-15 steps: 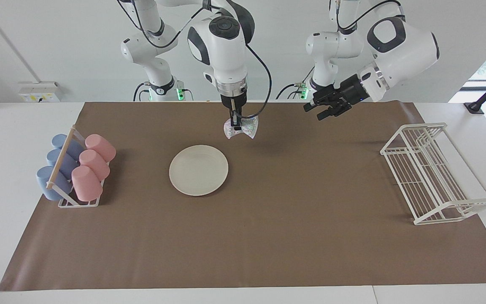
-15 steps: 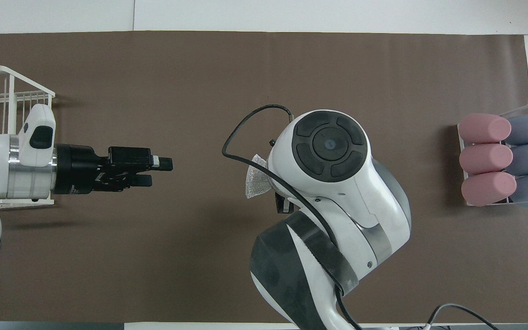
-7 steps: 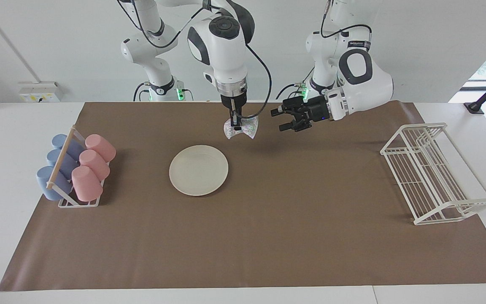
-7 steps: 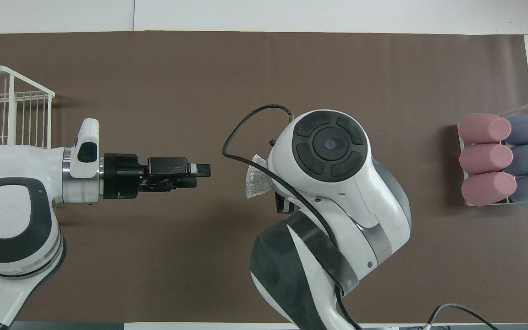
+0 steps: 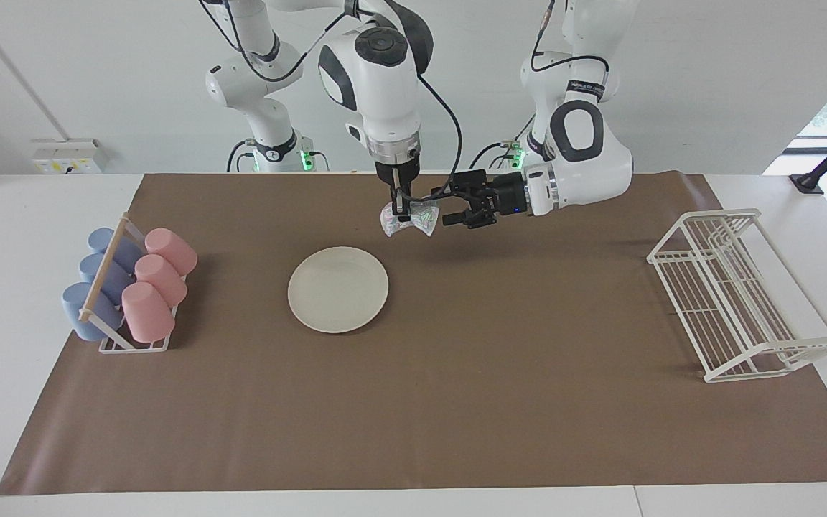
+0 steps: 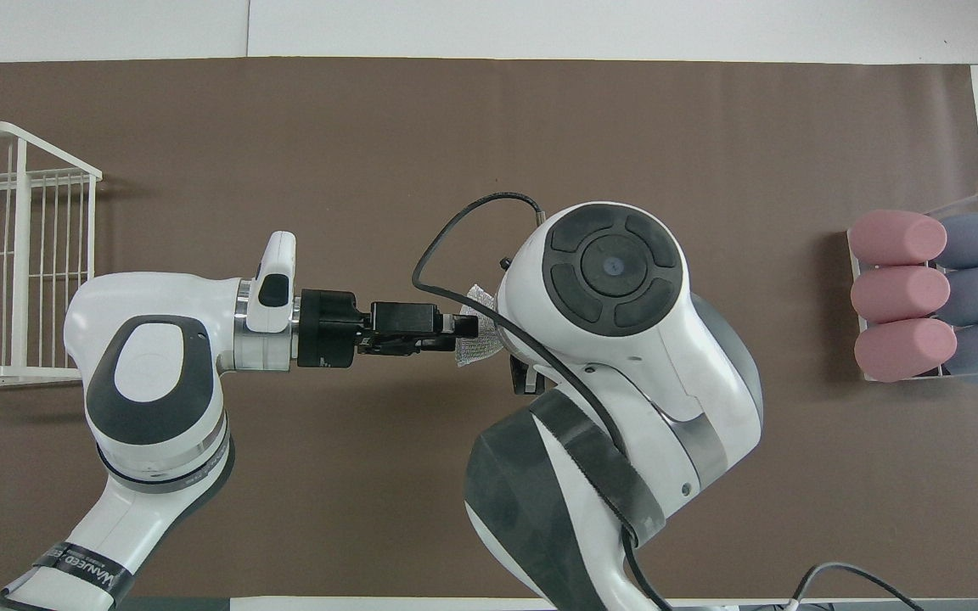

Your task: Wipe plate with sponge

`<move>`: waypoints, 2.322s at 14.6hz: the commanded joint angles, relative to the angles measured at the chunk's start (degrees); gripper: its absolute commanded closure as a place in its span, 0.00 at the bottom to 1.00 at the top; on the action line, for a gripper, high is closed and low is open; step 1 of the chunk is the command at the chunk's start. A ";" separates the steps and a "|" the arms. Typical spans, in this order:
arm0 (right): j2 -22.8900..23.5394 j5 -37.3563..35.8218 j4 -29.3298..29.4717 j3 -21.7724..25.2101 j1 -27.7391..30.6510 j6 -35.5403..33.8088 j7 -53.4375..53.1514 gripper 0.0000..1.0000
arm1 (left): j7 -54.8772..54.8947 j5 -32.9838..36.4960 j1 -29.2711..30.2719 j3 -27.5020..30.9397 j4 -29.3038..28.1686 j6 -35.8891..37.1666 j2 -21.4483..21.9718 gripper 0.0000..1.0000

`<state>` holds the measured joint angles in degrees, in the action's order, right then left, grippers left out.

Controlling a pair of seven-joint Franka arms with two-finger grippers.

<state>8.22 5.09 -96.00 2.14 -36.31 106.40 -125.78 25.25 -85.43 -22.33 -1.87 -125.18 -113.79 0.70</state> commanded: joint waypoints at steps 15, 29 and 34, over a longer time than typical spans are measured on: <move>0.22 -0.17 0.64 -0.30 0.63 0.12 -0.43 1.00 | -0.73 0.44 -1.14 0.90 1.61 2.69 -0.61 1.00; -2.68 -0.70 -0.33 -0.21 11.06 -8.65 19.13 0.00 | -4.23 10.70 2.63 1.16 3.45 6.37 -0.53 1.00; -7.59 -0.70 -0.85 -0.21 26.52 -16.03 47.50 0.00 | -18.27 28.79 5.89 1.34 10.21 7.70 0.17 1.00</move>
<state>3.96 4.95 -95.78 2.74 -14.86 92.94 -87.68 13.38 -63.14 -17.34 -0.43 -118.50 -107.81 0.70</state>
